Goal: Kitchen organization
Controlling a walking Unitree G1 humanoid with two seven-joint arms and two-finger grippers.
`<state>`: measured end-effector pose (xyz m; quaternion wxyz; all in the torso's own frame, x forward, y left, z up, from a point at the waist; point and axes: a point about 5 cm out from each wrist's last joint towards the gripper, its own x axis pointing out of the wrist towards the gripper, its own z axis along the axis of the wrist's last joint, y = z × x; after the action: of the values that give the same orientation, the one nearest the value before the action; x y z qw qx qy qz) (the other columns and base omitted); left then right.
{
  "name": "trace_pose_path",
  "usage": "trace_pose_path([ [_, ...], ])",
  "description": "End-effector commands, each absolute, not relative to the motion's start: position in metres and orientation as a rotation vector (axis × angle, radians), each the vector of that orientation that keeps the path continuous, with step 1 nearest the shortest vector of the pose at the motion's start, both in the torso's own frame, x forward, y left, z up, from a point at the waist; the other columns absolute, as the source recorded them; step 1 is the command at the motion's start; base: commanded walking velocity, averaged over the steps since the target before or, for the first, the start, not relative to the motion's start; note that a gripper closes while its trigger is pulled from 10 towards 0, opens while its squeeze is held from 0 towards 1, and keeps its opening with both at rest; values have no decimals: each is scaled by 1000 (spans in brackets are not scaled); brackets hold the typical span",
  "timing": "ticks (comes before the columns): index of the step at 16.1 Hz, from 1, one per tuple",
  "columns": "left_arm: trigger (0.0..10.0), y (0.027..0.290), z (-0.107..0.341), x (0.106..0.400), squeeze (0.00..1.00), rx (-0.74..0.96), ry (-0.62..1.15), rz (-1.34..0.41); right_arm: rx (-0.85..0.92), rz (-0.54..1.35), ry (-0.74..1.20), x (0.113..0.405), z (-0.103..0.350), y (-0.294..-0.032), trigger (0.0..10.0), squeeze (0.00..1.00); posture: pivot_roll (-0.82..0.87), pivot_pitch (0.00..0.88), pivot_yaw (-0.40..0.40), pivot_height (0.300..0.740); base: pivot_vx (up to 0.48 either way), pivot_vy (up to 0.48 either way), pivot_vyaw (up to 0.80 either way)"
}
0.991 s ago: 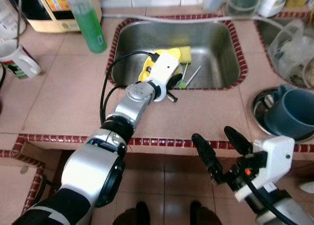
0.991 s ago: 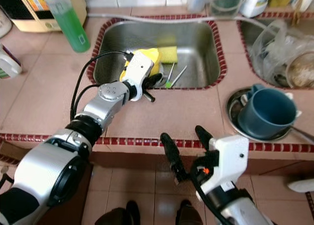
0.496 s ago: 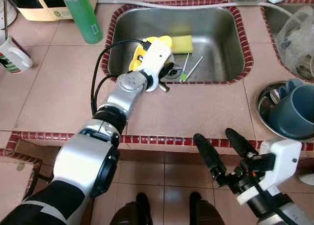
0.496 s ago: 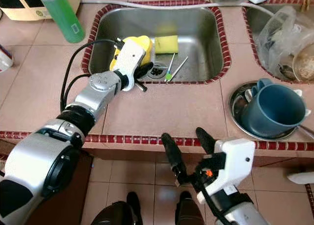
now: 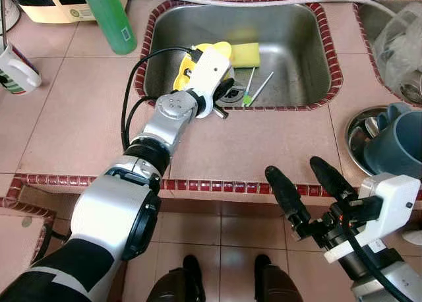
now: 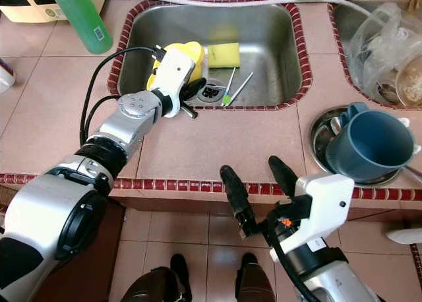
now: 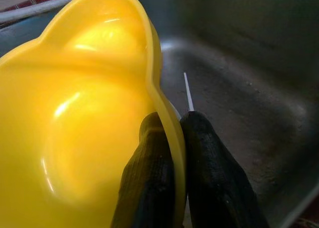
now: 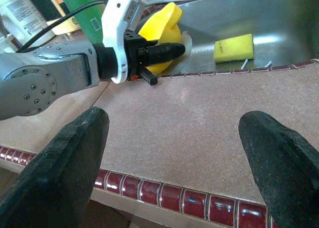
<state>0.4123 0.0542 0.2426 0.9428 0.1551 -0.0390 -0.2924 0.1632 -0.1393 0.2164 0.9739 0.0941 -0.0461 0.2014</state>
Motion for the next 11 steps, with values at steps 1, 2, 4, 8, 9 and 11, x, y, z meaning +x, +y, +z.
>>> trace_pose_path([
  [1,10000,60,248,414,0,297,-87,-577,198,427,-111,159,221,-136,10000,0,-314,339,106,740,0,0,0],
  [2,10000,62,249,415,31,294,-88,-556,209,428,-101,159,220,-136,10000,0,-314,339,104,740,0,0,0],
  [4,10000,65,249,416,1000,265,-87,-551,206,434,-99,159,220,-136,10000,0,-315,339,102,740,0,0,0],
  [8,10000,67,251,416,1000,262,-88,-555,201,431,-95,159,220,-136,10000,0,-315,343,102,740,0,0,0],
  [9,10000,67,251,416,1000,263,-89,-555,202,430,-93,159,220,-136,10000,0,-315,343,102,740,0,0,0],
  [11,10000,68,253,417,1000,261,-93,-548,209,422,-84,159,220,-137,10000,0,-311,345,102,740,0,0,0],
])
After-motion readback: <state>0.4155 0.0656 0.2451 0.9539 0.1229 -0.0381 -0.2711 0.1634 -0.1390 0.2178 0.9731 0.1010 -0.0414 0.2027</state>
